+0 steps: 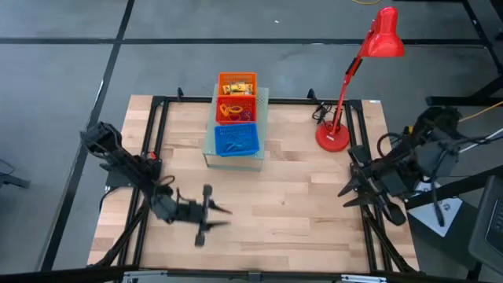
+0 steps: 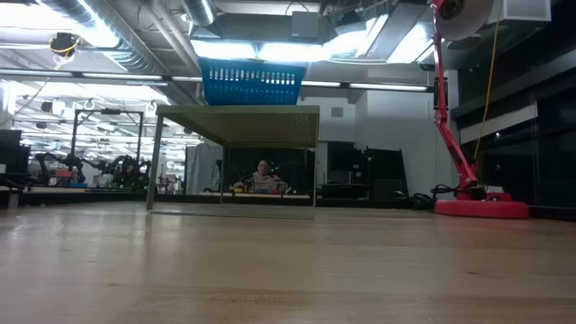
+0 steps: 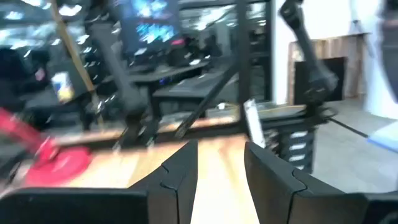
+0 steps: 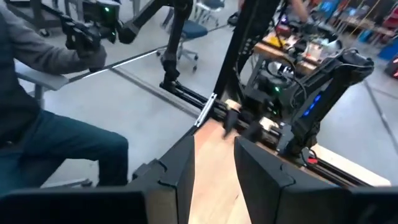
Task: Pick & Place Office Desk Supplies
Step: Return to Home Position
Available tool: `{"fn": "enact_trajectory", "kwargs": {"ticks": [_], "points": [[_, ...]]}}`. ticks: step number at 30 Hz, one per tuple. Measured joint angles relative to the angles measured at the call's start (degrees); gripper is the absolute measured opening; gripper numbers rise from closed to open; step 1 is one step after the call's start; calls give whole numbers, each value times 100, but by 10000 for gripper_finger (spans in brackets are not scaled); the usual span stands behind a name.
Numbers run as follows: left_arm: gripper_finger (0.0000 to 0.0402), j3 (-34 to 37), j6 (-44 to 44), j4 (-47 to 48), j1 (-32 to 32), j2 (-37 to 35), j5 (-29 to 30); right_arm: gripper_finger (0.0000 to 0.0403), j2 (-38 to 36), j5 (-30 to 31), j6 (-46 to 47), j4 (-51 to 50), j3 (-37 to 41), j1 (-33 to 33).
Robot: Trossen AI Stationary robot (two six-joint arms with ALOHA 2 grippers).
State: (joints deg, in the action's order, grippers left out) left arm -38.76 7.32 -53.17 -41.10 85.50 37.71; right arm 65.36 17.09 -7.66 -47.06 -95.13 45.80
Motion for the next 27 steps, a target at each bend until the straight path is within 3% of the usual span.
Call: {"fn": "enact_trajectory", "kwargs": {"ticks": [5, 10, 13, 18, 23, 27], "points": [[129, 1300, -1000, -328, 148, -412, 128, 114, -1385, 424, 109, 1479, 2468, 143], [129, 1855, -1521, -16, 237, -876, 120, 114, -2655, 592, 870, 2883, 4451, 296], [129, 2077, -1575, 173, 357, -1201, 22, 114, -3232, 591, 604, 3702, 5250, 437], [130, 2405, -1891, 404, 366, -1580, 133, 114, -3597, 601, -56, 3918, 5880, 510], [130, 2561, -2211, 158, -210, -1187, -1457, 114, -3536, 606, 120, 3947, 6019, 490], [130, 2333, -1345, -1075, -349, -1058, -1154, 114, -3548, 780, 208, 3963, 5949, 490]]}}
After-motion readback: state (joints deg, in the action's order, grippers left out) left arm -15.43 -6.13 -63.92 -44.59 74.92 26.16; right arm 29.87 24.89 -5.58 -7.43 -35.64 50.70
